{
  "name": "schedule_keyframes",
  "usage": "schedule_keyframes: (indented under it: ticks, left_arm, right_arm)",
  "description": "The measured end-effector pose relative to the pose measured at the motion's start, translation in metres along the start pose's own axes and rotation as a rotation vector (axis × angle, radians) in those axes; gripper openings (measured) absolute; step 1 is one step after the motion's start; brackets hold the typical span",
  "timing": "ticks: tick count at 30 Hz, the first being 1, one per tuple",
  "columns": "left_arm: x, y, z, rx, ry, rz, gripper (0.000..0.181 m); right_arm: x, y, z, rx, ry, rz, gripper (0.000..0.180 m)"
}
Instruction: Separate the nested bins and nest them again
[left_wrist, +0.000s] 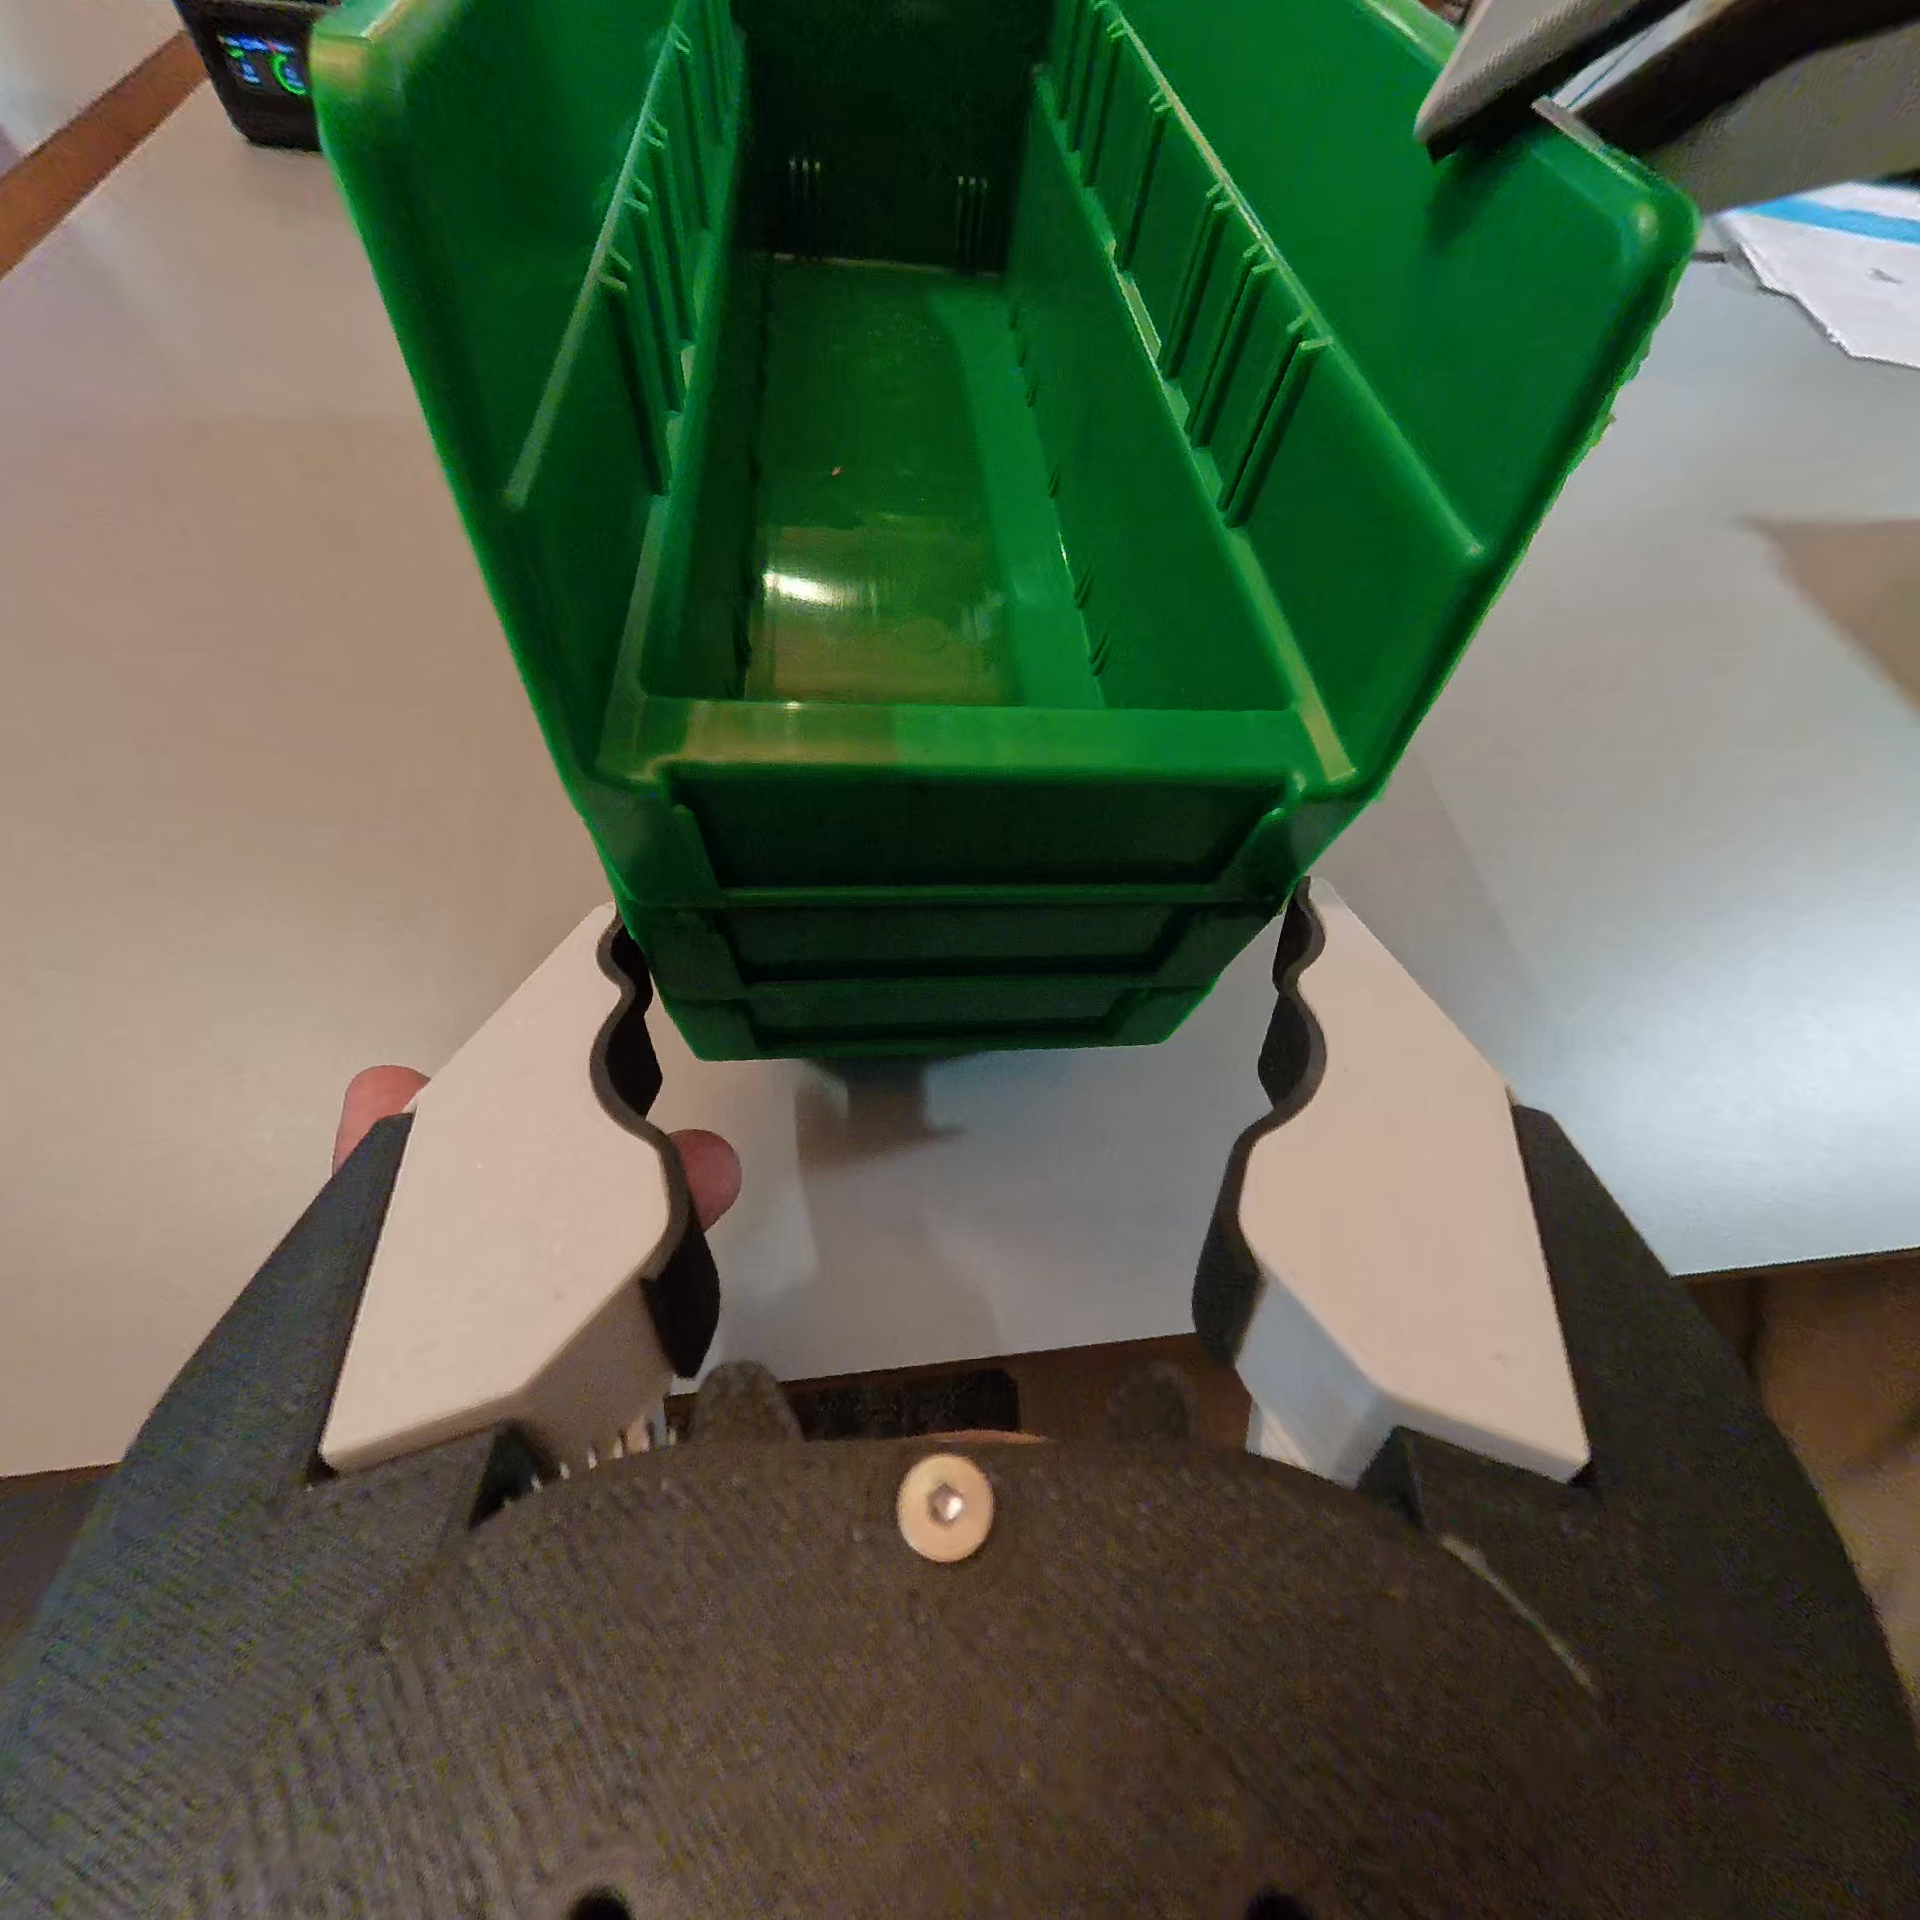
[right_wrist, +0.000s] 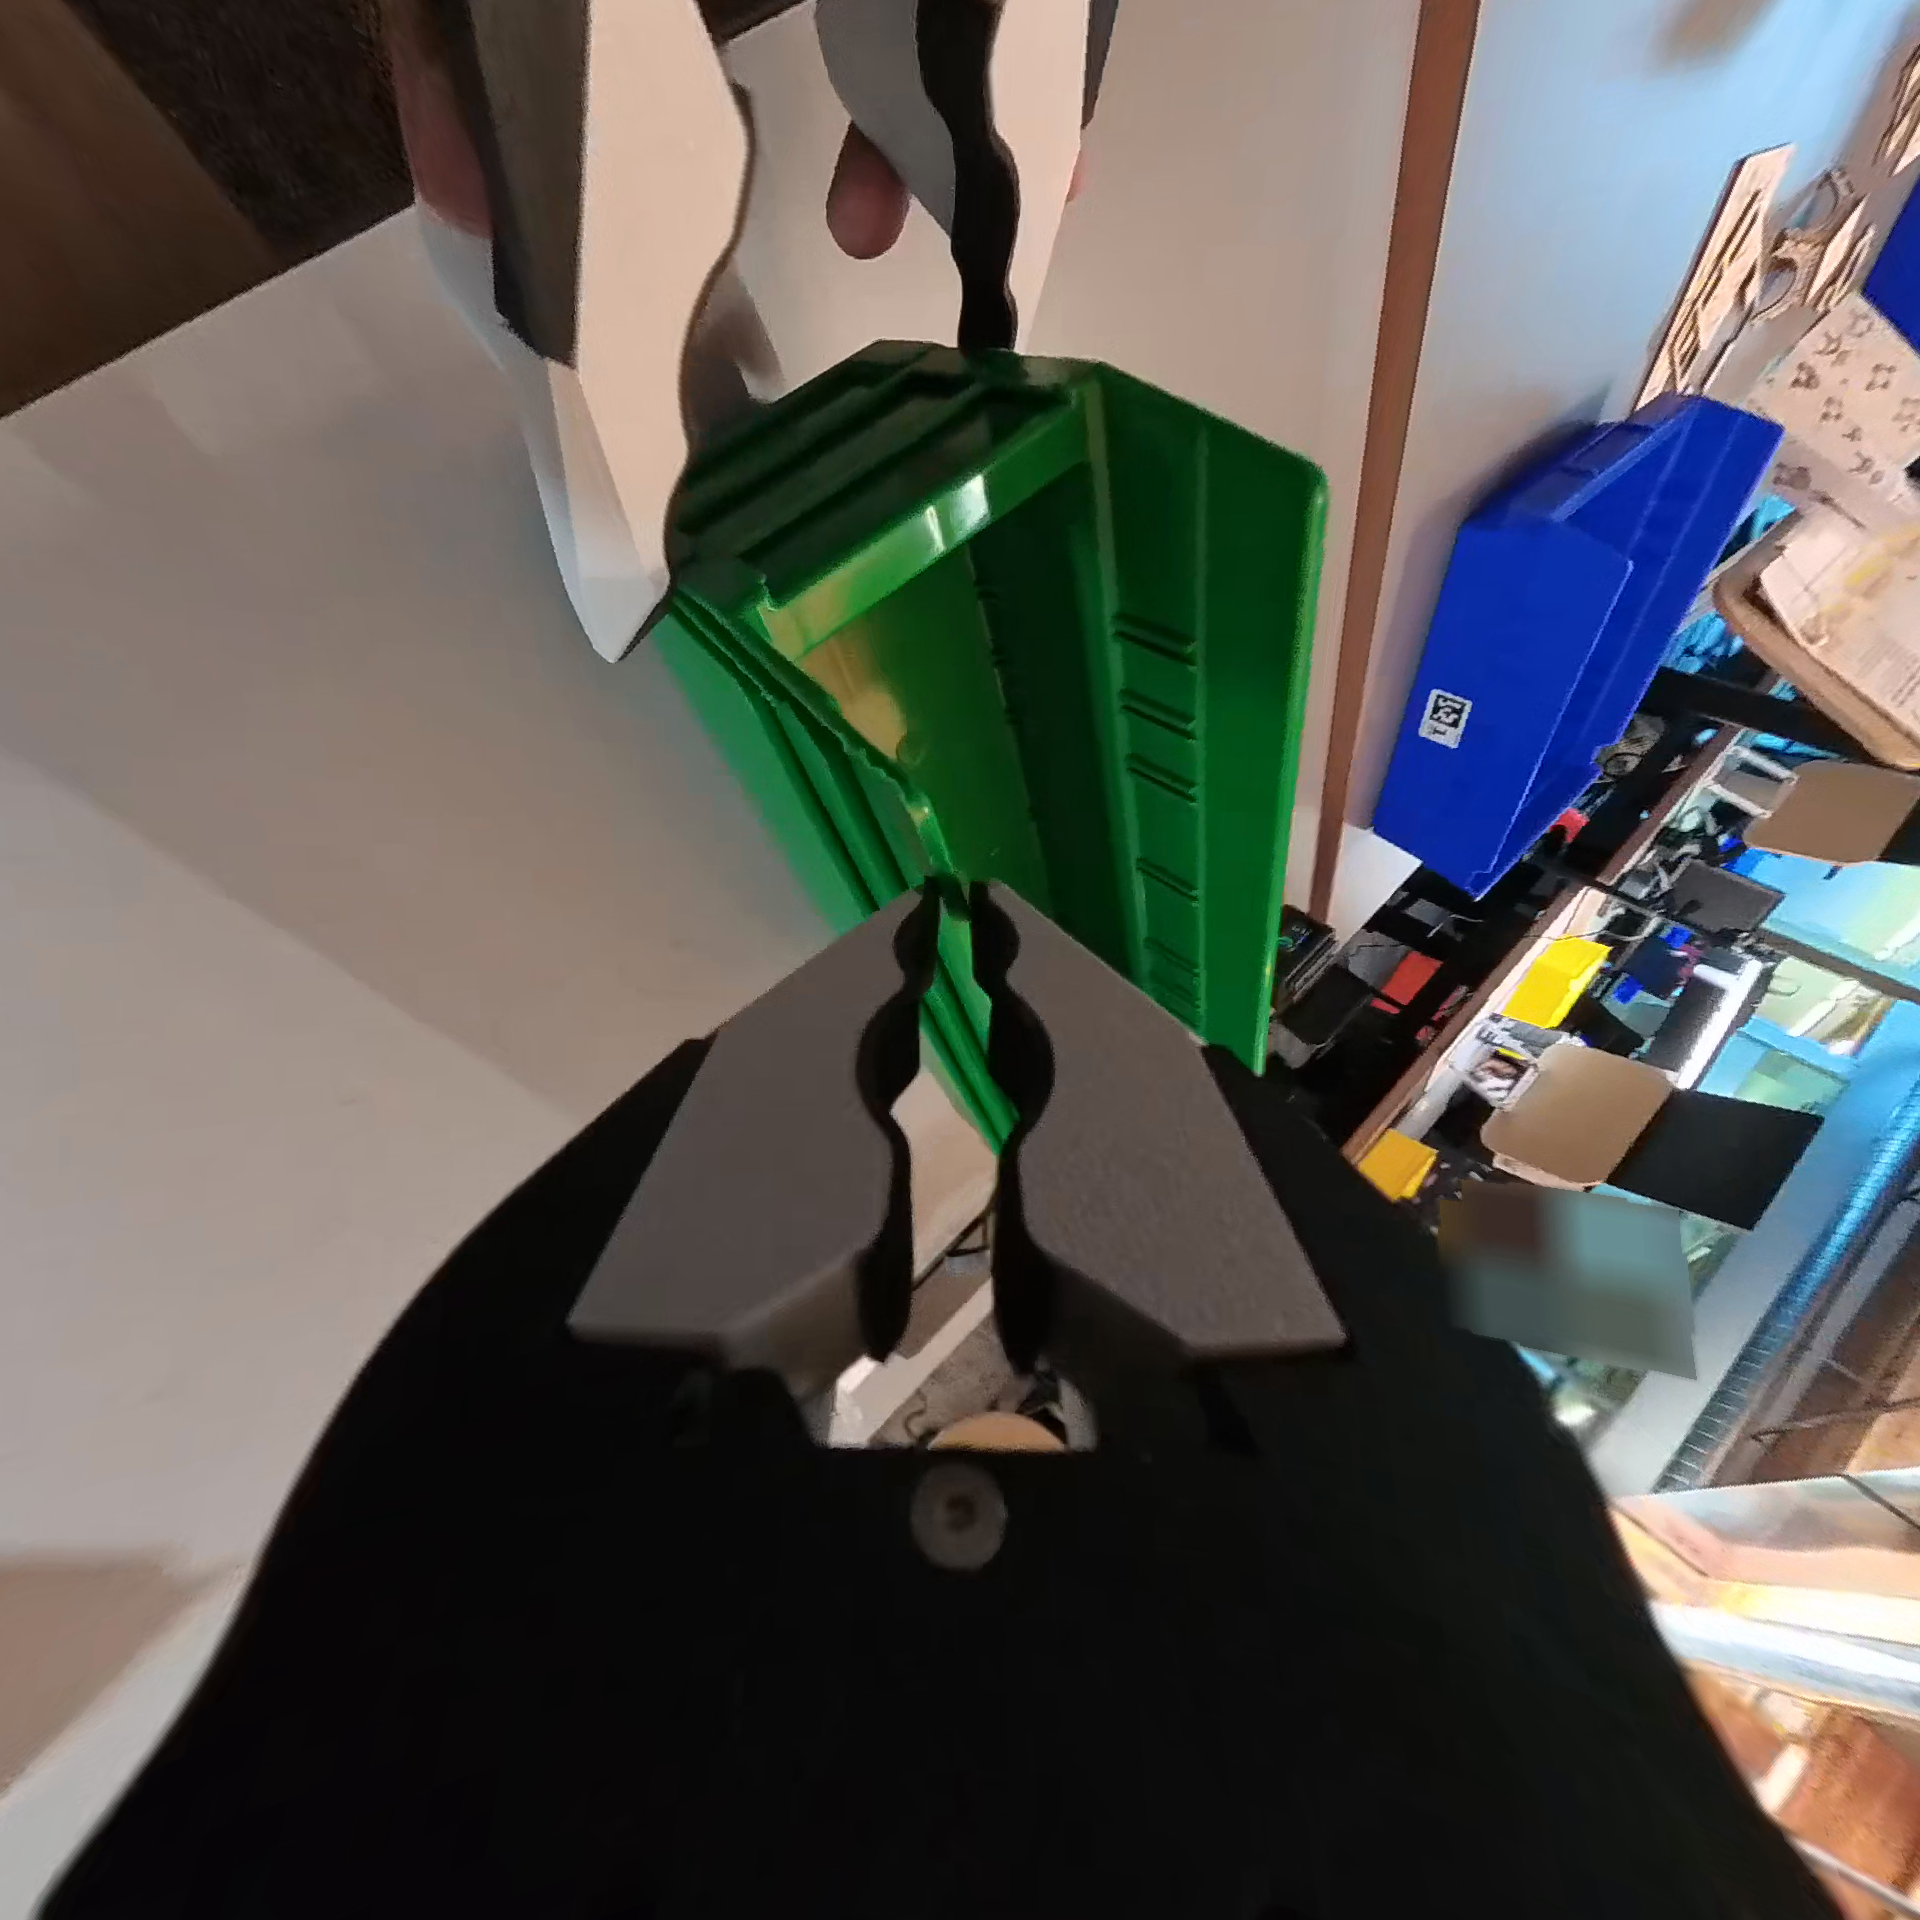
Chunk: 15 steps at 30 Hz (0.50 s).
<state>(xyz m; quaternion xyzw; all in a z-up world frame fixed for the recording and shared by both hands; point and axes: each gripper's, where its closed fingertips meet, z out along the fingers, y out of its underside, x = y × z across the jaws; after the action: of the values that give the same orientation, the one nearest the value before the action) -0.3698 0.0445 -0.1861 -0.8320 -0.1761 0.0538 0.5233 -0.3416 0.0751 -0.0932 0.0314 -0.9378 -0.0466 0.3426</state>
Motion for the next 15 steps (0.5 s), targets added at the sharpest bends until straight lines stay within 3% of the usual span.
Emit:
schedule_keyframes:
  ticks: [15]
  left_arm:
    - [0.003, 0.010, 0.004, -0.056, -0.007, 0.020, 0.115]
  right_arm:
    - [0.010, 0.000, -0.008, 0.032, 0.045, 0.054, 0.004]
